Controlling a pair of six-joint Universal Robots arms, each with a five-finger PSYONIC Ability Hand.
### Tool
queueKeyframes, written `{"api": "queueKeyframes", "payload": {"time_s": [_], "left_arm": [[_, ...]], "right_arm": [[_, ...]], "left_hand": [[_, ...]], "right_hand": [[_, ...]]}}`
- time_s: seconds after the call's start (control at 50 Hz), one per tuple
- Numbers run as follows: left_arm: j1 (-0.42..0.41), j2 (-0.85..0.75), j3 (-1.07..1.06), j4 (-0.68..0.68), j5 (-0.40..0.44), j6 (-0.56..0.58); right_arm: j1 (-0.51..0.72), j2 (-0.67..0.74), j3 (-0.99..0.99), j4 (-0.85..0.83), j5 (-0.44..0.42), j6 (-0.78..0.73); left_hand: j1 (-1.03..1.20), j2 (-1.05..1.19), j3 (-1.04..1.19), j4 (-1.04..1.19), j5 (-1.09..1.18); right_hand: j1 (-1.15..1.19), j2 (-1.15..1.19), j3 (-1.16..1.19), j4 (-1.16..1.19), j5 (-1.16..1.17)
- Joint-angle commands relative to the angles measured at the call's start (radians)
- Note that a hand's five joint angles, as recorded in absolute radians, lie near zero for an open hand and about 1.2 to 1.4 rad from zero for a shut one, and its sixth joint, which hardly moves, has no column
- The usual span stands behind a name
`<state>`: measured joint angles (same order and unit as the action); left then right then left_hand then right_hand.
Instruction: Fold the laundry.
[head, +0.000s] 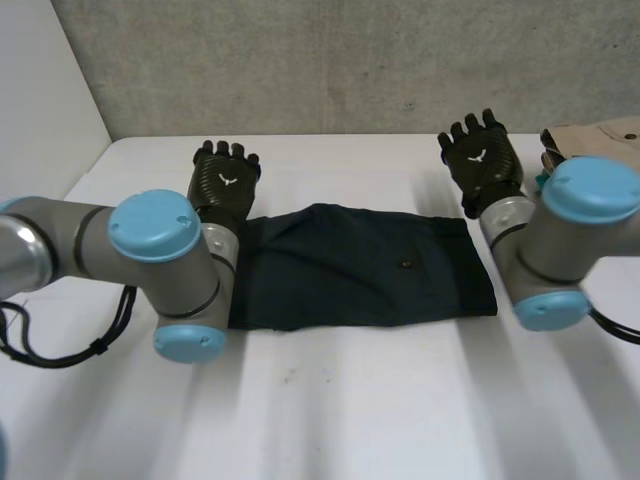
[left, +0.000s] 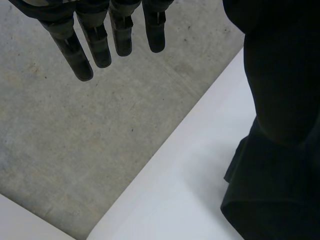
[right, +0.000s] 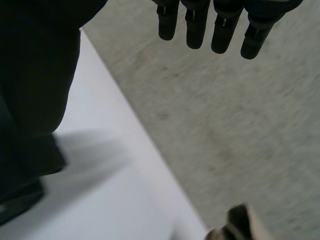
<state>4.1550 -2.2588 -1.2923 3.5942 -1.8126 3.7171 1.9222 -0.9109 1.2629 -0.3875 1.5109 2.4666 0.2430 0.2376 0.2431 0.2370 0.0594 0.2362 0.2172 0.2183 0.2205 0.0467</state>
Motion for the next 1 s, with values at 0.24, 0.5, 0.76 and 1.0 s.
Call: {"api": "queueKeyframes", "payload": {"time_s": [0.24,0.5,0.76,1.0], "left_arm": [[0.010,0.029,-0.070,-0.054,0.202,-0.088],[0.122,-0.240,0.223,-0.077,0.332,-0.075],[0.220,-0.433,0.614,-0.066,0.181,-0.052],[0.154,-0.184,0.289,-0.043,0.187,-0.071]], "right_arm": [[-0.061,-0.168,0.251,0.357,-0.159,0.160],[-0.051,-0.125,0.296,0.271,-0.156,0.166],[-0.051,-0.131,0.326,0.223,-0.153,0.167],[-0.057,-0.143,0.359,0.200,-0.140,0.164]], "left_hand": [[0.044,0.049,0.044,0.050,0.053],[0.094,0.099,0.094,0.100,0.103],[0.241,0.246,0.240,0.247,0.250],[0.188,0.193,0.188,0.194,0.197]], "right_hand": [[-0.062,-0.043,-0.044,-0.046,-0.047],[-0.062,-0.043,-0.044,-0.046,-0.047],[-0.051,-0.032,-0.033,-0.036,-0.036],[0.010,0.029,0.028,0.026,0.025]]}}
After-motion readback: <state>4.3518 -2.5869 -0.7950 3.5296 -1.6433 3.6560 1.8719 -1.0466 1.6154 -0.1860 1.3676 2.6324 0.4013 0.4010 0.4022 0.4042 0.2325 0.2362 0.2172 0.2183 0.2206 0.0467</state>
